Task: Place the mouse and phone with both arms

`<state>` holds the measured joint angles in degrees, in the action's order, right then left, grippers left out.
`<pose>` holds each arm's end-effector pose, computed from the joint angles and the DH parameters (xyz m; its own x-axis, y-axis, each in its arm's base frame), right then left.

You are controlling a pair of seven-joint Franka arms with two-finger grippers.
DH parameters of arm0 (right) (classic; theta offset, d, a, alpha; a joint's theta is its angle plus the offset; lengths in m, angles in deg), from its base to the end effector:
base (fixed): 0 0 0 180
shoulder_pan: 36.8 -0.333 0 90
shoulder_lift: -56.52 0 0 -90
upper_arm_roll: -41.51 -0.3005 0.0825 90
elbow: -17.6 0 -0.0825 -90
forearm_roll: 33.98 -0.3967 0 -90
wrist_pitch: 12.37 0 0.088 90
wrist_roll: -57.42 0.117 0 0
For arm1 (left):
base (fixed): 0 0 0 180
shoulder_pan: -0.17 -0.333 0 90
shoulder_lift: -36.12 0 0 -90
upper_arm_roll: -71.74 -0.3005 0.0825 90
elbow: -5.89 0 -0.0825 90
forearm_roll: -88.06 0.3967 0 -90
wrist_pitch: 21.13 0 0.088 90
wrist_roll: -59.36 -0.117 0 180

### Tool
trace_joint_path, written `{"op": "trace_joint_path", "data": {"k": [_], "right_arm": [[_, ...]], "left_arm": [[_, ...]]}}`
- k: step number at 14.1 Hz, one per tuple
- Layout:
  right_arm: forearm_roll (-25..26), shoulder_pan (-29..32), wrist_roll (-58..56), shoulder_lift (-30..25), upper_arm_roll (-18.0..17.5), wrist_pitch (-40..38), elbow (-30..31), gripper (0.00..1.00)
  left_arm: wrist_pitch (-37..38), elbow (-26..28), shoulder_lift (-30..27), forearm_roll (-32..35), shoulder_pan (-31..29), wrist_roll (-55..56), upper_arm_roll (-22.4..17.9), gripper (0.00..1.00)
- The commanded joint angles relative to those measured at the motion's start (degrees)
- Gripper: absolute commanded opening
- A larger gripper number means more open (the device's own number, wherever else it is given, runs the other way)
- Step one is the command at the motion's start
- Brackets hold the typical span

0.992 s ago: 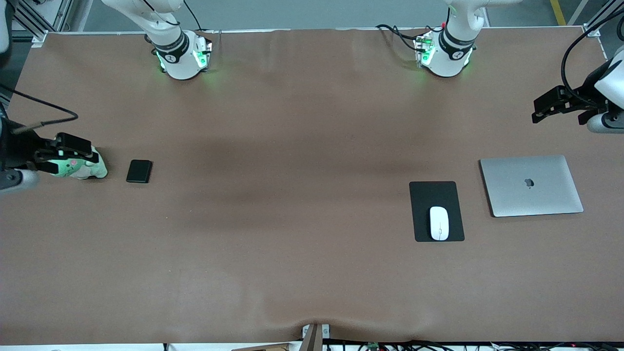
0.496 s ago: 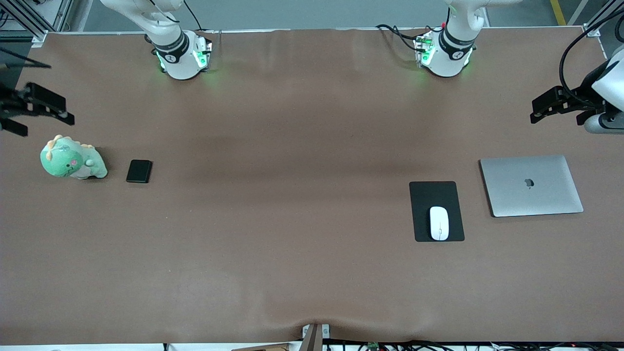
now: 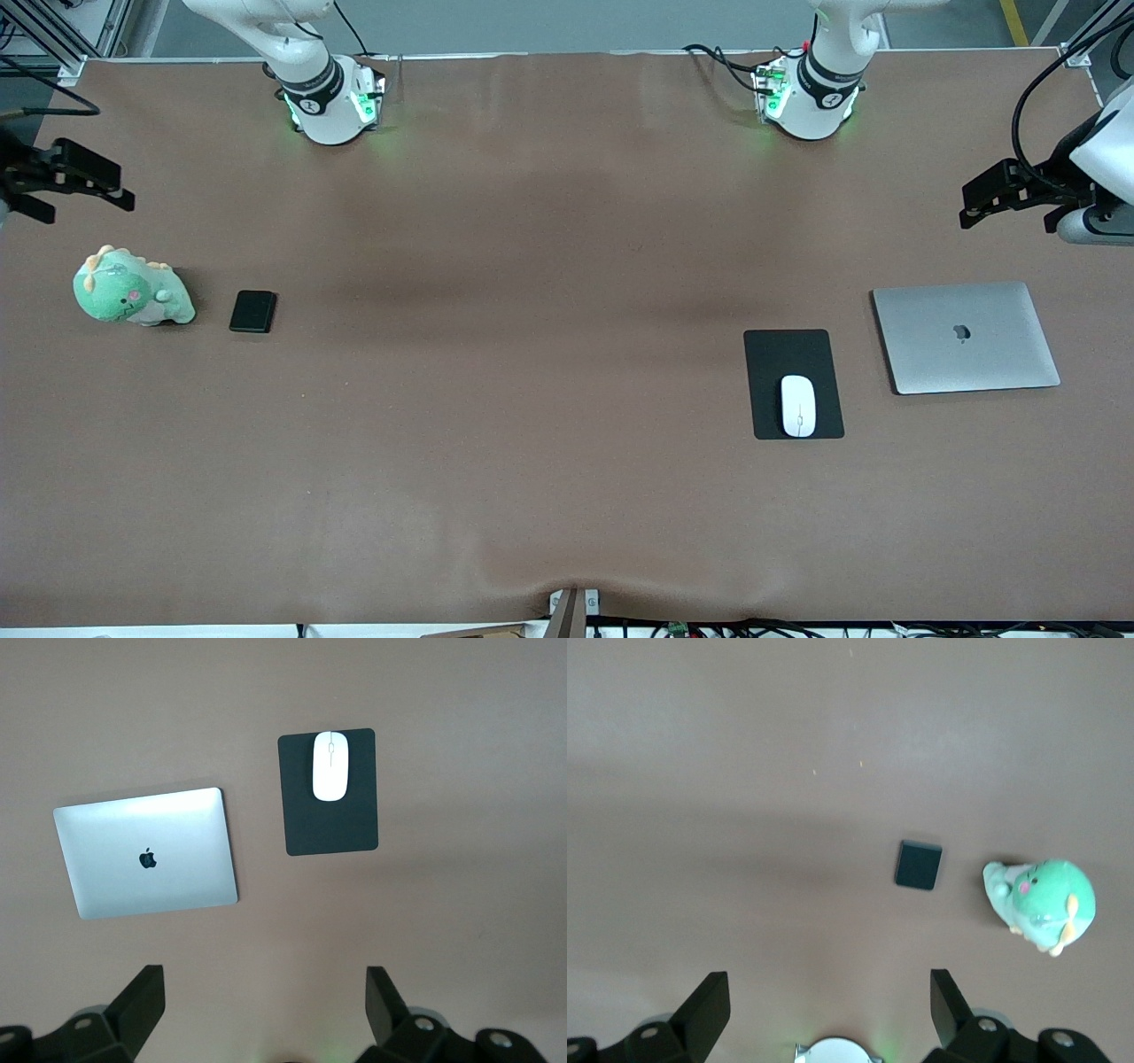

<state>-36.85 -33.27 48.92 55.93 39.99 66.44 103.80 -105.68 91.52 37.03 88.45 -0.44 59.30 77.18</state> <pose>0.5420 -0.0123 0.6205 0.9864 0.1227 -0.1095 0.1159 -0.9910 -0.0666 0.5602 -0.0460 0.6185 0.9958 -0.0846 -0.0347 -0.0848 -0.9964 -0.0053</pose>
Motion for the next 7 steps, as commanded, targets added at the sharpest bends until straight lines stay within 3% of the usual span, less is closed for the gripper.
{"op": "trace_joint_path", "data": {"k": [1, 7], "right_arm": [[1.8, 0.4, -0.7, -3.5, 0.3, 1.3, 5.9, 1.0], [0.8, 0.1, -0.6, -3.1, 0.6, 0.9, 1.7, 1.0]], "left_arm": [[-0.2, 0.1, -0.5, 0.1, -0.4, -0.3, 0.1, 1.0], [-0.2, 0.0, -0.6, 0.0, -0.2, -0.2, 0.3, 1.0]]}}
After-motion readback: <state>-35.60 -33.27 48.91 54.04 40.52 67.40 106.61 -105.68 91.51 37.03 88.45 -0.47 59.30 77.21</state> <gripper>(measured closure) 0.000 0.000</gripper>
